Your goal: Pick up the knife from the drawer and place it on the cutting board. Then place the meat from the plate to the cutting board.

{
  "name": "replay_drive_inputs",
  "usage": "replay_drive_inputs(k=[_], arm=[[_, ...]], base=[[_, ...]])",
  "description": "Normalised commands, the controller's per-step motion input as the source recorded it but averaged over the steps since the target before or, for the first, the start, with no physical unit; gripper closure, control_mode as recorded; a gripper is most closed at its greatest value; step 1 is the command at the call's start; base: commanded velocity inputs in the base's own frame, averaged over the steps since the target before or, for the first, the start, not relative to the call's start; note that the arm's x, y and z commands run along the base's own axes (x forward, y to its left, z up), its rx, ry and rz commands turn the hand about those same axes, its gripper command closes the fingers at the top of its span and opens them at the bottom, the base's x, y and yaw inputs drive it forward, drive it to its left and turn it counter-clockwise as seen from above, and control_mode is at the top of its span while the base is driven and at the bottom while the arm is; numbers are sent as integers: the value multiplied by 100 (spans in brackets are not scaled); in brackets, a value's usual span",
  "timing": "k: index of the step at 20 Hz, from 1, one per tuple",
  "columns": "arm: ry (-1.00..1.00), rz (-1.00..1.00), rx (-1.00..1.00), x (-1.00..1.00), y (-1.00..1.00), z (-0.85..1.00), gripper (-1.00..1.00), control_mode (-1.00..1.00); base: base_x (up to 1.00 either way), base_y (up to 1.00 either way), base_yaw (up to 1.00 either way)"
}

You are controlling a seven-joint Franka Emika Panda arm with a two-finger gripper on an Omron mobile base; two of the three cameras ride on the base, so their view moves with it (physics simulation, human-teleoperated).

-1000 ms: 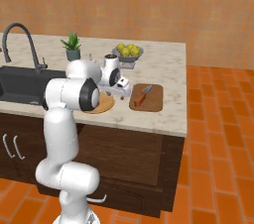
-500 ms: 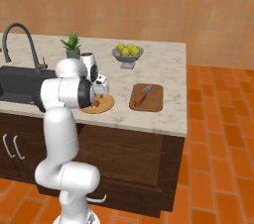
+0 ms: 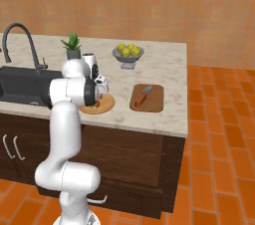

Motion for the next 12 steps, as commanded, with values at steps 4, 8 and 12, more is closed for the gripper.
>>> replay_drive_inputs(k=[4,8,12], arm=[[11,1,-4,31,4,-39,-100,-100],[10,1,-4,2,9,-34,-100,-100],[12,2,-4,1,4,-38,100,-100]], base=[[0,0,0],[0,0,0],[0,0,0]])
